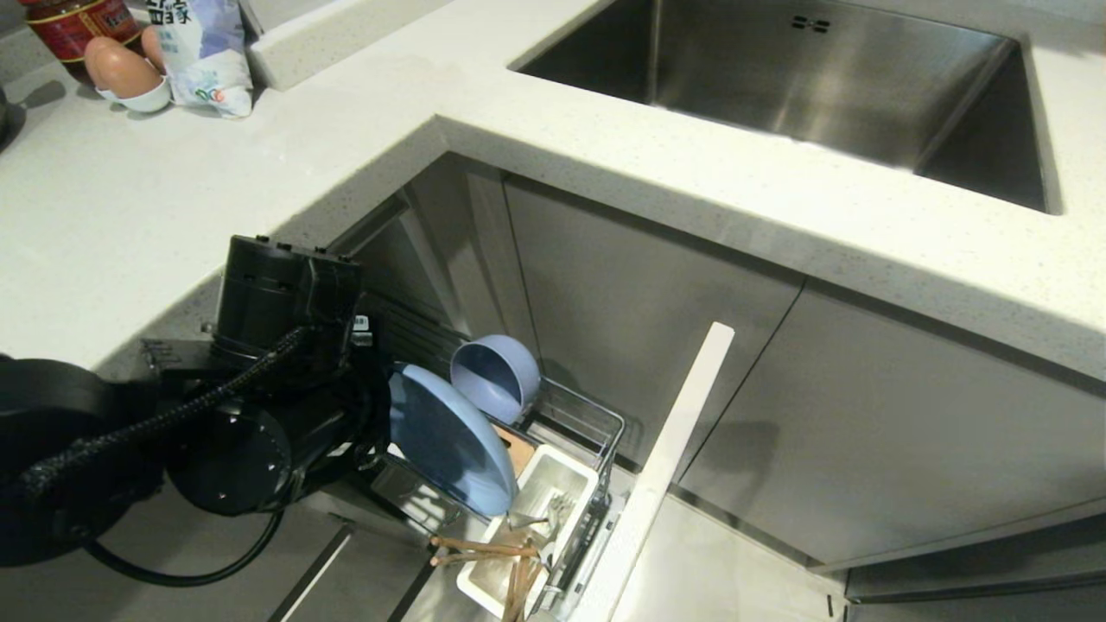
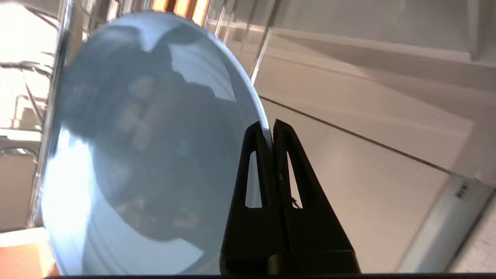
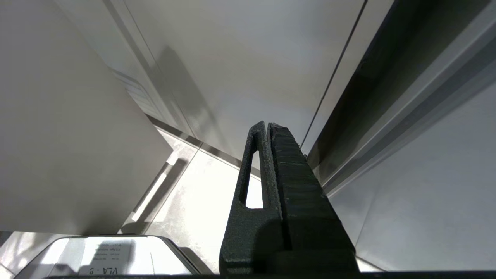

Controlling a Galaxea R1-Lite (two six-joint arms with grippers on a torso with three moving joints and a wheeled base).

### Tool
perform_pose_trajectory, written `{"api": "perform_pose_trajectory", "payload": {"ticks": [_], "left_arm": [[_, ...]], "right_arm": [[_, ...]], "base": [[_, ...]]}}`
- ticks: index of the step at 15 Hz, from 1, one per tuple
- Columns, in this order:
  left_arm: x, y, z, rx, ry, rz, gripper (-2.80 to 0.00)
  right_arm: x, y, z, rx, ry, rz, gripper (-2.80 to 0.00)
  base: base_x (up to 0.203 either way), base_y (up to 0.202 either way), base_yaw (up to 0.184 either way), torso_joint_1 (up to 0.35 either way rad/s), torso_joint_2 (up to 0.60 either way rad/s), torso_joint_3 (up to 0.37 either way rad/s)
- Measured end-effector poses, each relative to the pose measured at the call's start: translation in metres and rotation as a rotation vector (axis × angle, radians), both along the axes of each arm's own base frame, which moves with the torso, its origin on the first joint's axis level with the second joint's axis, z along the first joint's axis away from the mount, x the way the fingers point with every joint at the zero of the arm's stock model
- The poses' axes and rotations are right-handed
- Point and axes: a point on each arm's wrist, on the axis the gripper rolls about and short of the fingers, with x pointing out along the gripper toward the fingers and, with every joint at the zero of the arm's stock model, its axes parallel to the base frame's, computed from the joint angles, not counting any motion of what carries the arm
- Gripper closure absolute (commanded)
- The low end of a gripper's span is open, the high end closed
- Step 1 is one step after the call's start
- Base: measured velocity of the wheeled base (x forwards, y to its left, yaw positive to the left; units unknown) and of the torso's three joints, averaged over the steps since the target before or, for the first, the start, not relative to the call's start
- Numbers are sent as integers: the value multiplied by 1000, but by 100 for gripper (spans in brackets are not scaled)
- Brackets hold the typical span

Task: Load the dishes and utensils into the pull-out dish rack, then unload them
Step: Pick up the plate and place it in the cupboard

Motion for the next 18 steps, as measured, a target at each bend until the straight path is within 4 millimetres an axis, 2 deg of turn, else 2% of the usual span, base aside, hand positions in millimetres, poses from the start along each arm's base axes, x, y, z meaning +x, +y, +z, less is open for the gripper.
{"api": "perform_pose_trajectory", "payload": {"ticks": [18], "left_arm": [[11,5,-27,73,94,39,0]], "right_arm": [[0,0,0,0,0,0,0]], "base": [[0,0,0,0,0,0]]}}
